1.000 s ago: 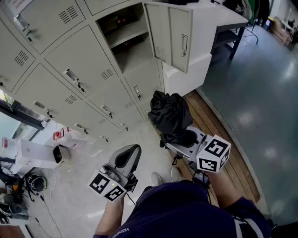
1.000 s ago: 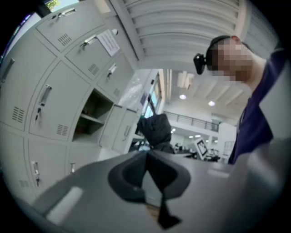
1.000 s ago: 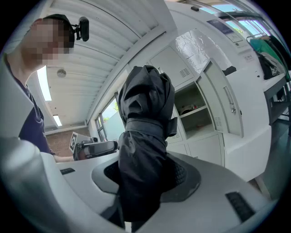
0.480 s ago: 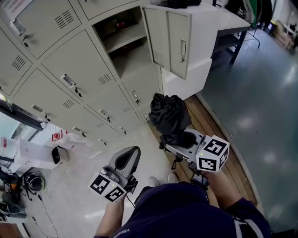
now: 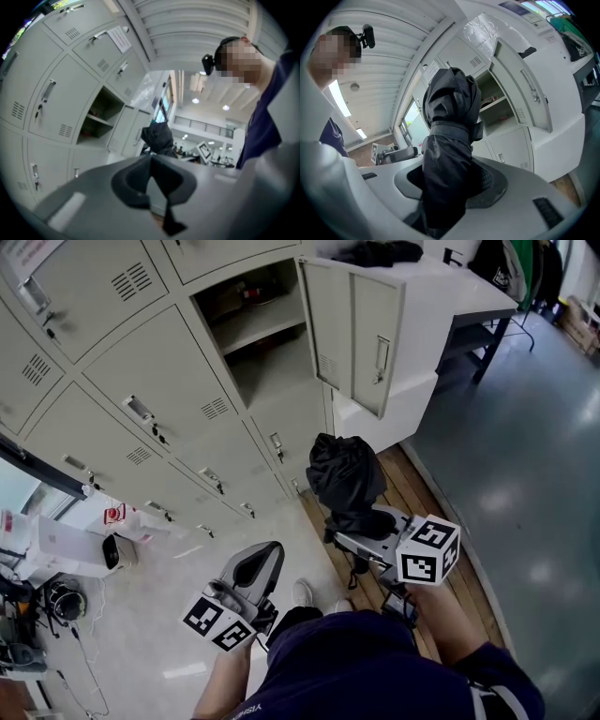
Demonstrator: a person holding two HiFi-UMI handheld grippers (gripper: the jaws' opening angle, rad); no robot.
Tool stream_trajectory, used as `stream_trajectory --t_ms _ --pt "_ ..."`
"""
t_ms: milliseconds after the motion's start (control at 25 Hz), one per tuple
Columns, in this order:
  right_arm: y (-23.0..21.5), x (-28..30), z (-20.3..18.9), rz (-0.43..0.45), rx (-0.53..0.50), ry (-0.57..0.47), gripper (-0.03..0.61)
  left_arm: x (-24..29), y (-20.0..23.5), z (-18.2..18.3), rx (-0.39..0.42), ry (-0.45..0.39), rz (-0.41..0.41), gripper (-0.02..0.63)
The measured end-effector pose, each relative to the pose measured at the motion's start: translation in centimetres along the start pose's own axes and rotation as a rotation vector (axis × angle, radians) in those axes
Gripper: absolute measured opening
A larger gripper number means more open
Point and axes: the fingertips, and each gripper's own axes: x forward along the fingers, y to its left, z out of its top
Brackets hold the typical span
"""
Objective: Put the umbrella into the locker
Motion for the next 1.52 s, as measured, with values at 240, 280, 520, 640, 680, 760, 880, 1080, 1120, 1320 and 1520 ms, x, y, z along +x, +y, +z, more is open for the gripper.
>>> stream_trajectory --t_ms 240,280,520,640,680,760,880,1080,1120,1320,1520 --pt "-2.7 3.4 0.8 -0.022 0.009 0.015 0.192 1.0 4.1 0.0 -0.019 -0.008 -0.012 0.003" --pt "-3.1 4.1 1.0 -0.030 0.010 0.017 0.193 1.2 5.0 0.2 -0.024 -0.008 -0.017 0.003" --pt "-6.0 9.7 3.3 -0.093 0.007 0.015 0.193 2.5 11.9 2.3 -0.029 0.001 -0.070 0.003" --pt "-7.5 12.9 4.6 -0.136 0.007 0.016 0.193 2.9 15.8 3.7 -0.031 0.014 -0.096 0.003" --pt "-7.9 14.0 5.0 -0.149 0.008 0.016 0.193 3.1 17.1 4.1 -0.032 0.018 -0.104 0.003" --pt "-8.8 15.9 5.6 -0.177 0.013 0.016 0.192 3.4 19.4 4.7 -0.033 0.028 -0.122 0.003" --pt "-10.2 18.5 6.2 -0.220 0.024 0.026 0.193 3.9 22.5 5.5 -0.033 0.042 -0.155 0.003" --pt "-12.1 22.0 6.9 -0.275 0.037 0.048 0.193 4.5 26.4 6.7 -0.054 0.050 -0.199 0.003" --pt "-12.4 22.5 7.0 -0.284 0.039 0.052 0.193 4.6 27.0 7.0 -0.056 0.050 -0.206 0.003" --pt "-13.6 24.2 7.6 -0.324 0.037 0.068 0.192 5.1 28.9 7.7 -0.057 0.052 -0.229 0.003" --pt "-15.2 24.7 8.1 -0.375 0.000 0.100 0.193 5.9 29.8 8.4 -0.048 0.049 -0.245 0.003"
